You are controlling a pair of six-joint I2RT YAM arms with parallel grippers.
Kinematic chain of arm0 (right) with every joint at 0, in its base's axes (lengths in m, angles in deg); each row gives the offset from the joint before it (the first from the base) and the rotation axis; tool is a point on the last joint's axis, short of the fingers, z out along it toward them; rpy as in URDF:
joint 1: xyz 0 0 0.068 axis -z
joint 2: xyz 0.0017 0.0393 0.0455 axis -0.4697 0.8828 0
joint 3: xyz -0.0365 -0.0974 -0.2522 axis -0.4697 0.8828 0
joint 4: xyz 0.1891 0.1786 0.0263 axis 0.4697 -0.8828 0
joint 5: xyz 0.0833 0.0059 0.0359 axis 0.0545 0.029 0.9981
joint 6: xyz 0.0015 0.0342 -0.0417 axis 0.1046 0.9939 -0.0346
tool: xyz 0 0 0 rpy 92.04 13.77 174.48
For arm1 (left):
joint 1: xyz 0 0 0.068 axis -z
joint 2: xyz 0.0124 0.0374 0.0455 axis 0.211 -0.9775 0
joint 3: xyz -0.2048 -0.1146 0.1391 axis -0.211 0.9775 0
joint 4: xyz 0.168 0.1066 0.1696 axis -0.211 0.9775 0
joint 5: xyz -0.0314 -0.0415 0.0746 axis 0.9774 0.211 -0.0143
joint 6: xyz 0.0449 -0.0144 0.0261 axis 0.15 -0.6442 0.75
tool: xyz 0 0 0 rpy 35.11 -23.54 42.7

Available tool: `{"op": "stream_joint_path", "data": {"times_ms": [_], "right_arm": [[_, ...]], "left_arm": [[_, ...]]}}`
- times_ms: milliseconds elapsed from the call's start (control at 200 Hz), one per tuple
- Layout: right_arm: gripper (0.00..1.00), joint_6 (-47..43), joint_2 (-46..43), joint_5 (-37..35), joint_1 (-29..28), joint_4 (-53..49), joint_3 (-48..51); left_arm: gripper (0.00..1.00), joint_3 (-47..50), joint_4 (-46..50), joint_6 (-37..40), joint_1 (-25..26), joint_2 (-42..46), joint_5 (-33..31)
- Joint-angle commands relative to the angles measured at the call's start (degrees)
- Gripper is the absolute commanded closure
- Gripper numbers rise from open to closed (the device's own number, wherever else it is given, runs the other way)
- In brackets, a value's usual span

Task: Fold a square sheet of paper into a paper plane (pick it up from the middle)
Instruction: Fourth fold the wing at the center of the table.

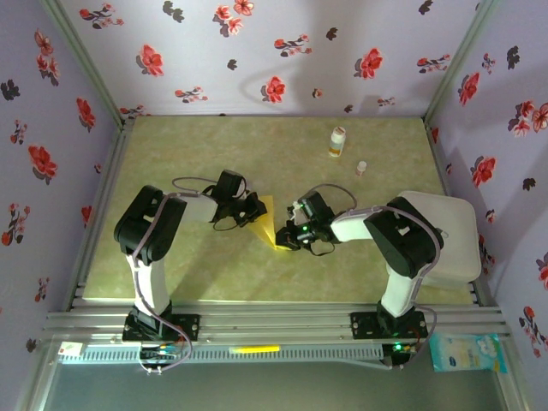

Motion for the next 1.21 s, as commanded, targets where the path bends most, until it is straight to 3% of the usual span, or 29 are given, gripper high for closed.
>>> {"op": "stream_joint_path", "data": {"times_ms": [0,685,805,965,1200], "right_arm": [[0.91,-2.0,0.5,2.7,-1.0,-7.1,1.8],[0.93,-8.8,-0.4,0.8,-1.8,-17.5,-0.4],[0.84,-9.2,-1.7,-0.3,-1.8,-18.8,-0.7],[0.78,-7.3,-7.9,-4.0,-0.3,-18.0,-0.3],[0.72,-2.9,-12.8,-3.5,3.2,-13.4,0.3]], "left_arm": [[0.97,1.2,0.3,-0.2,-0.1,-1.1,-2.0],[0.97,2.1,-0.8,-0.9,0.0,-0.8,-2.3],[0.98,2.8,-1.1,-1.1,0.3,-0.2,-3.2],[0.99,4.3,-2.2,-1.8,1.1,0.8,-5.1],[0.99,7.3,-5.0,-4.3,2.7,2.1,-8.5]]}}
